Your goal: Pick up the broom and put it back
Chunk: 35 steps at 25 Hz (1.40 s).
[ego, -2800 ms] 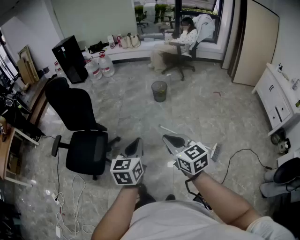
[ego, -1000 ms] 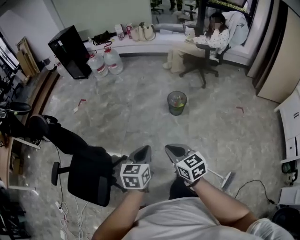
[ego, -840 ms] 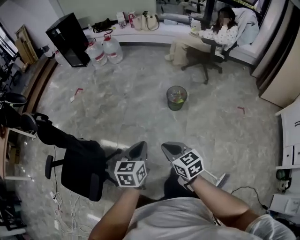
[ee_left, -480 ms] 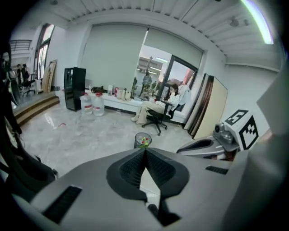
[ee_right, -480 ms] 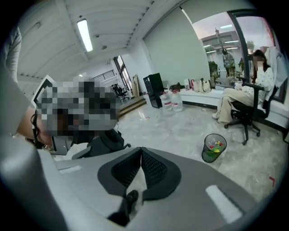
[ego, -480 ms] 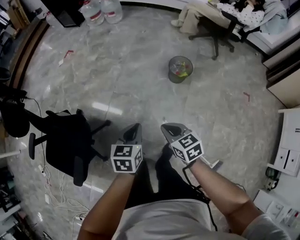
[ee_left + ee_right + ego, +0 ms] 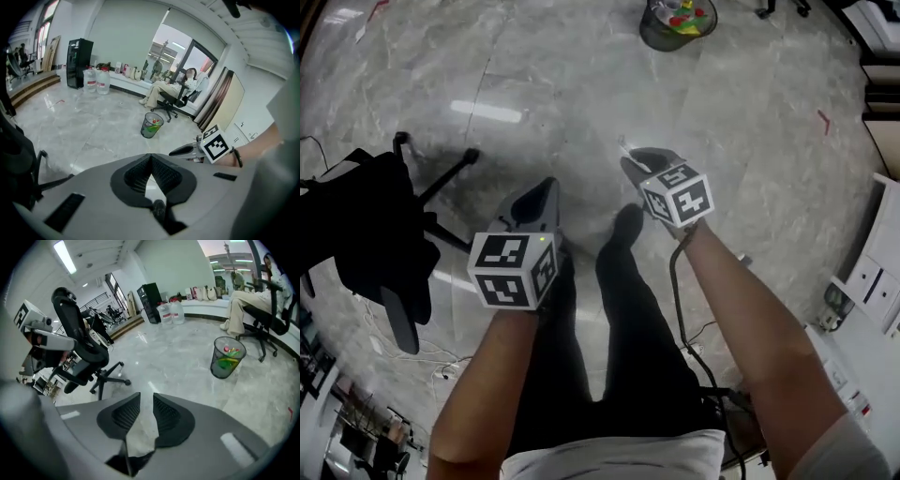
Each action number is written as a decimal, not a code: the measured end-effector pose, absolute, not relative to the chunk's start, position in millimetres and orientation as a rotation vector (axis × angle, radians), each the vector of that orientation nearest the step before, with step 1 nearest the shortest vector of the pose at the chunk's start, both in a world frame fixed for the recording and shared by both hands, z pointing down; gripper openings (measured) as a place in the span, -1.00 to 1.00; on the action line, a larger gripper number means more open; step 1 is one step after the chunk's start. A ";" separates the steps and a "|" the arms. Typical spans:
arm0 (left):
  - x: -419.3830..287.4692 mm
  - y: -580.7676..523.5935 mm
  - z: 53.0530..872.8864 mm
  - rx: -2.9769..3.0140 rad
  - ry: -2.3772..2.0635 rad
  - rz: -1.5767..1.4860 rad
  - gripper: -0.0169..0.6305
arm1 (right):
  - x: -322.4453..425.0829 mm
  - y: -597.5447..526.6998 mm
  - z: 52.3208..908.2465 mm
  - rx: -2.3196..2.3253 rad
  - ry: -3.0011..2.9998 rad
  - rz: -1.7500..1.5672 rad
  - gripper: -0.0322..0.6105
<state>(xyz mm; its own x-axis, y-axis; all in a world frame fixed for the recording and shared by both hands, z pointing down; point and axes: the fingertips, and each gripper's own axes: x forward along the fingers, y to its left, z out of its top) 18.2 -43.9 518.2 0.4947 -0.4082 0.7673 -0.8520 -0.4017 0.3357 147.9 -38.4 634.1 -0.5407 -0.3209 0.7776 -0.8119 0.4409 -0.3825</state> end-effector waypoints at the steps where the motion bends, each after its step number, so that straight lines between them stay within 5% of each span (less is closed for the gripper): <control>1: 16.5 -41.3 539.5 1.986 -1.031 0.769 -0.93 | 151.1 -37.0 663.2 0.934 -2.046 1.023 -0.61; 11: 10.9 -28.5 737.4 1.921 -0.947 0.790 -0.93 | 167.3 -29.5 912.7 0.810 -1.844 0.960 -0.30; 23: 14.8 -36.6 875.1 1.978 -0.819 0.762 -0.93 | 191.9 -17.8 1129.8 0.773 -1.646 0.900 -0.25; 29: 4.9 -33.8 907.0 1.964 -0.811 0.776 -0.93 | 192.2 -21.5 1158.7 0.792 -1.615 0.823 -0.37; 31: 5.6 -36.1 905.9 1.961 -0.816 0.766 -0.92 | 192.6 -20.3 1158.2 0.771 -1.621 0.799 -0.63; 35: 8.5 -43.0 889.5 1.980 -0.821 0.747 -0.93 | 187.4 -25.4 1140.3 0.755 -1.650 0.803 -0.64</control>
